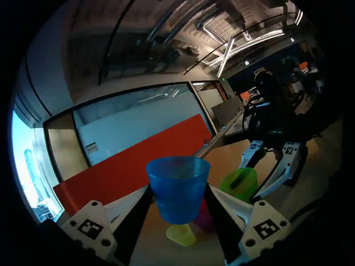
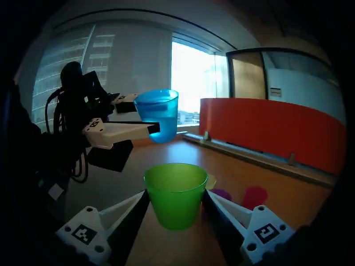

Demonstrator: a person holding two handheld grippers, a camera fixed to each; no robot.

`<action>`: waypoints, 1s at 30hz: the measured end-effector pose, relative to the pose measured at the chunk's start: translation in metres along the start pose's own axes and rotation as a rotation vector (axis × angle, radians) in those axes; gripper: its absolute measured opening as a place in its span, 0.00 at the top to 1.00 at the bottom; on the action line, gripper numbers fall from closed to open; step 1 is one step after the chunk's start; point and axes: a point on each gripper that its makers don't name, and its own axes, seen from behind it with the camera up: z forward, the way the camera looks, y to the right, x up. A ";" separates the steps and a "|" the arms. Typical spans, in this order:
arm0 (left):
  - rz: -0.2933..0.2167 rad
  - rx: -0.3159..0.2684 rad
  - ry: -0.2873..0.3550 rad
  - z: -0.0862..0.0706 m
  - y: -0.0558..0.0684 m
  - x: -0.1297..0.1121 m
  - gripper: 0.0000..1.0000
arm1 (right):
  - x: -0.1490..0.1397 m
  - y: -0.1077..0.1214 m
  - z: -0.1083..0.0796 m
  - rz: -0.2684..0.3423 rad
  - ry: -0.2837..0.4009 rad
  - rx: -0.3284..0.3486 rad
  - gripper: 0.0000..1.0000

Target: Pour water

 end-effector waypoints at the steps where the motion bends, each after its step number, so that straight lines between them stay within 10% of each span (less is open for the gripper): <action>1: 0.007 -0.001 0.000 0.000 -0.001 0.001 0.21 | 0.000 -0.001 0.000 -0.001 -0.001 0.003 0.14; 30: 0.248 -0.028 -0.004 -0.004 0.003 0.023 0.21 | 0.000 -0.025 0.005 0.004 -0.012 0.097 0.14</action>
